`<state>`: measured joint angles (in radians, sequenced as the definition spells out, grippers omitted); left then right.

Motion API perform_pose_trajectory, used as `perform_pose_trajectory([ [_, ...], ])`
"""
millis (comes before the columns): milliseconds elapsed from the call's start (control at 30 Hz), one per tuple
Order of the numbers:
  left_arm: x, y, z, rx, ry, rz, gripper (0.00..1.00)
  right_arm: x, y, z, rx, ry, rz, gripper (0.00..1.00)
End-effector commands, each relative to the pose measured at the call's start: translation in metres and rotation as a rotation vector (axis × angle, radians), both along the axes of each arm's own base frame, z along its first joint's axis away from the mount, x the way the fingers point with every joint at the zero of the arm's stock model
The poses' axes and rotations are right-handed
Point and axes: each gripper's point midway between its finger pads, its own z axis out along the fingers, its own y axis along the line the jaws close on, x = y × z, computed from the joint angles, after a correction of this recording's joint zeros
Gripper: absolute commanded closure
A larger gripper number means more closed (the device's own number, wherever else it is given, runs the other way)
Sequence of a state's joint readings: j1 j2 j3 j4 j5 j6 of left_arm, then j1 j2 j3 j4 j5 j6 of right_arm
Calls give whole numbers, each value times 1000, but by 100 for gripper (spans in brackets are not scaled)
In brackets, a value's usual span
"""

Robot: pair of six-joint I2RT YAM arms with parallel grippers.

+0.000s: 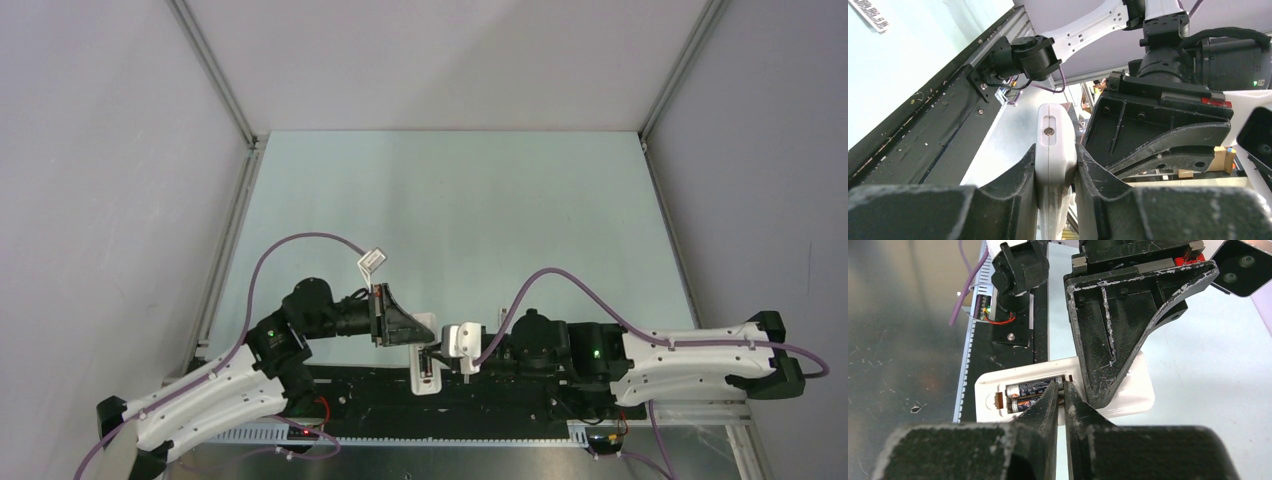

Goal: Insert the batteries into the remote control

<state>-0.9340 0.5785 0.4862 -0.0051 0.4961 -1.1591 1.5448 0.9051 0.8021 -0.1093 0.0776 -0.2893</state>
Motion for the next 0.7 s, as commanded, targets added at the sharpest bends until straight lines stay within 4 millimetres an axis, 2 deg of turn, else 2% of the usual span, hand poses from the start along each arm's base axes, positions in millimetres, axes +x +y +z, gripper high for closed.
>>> perform_pose_trajectory([
  [0,-4,4,68,-218,-104,-4,100,6,-20,-70,-275,-12,-54,90],
  [667,-5,5,79,-239,-109,-5,100,10,-30,-93,-381,-34,-87,92],
])
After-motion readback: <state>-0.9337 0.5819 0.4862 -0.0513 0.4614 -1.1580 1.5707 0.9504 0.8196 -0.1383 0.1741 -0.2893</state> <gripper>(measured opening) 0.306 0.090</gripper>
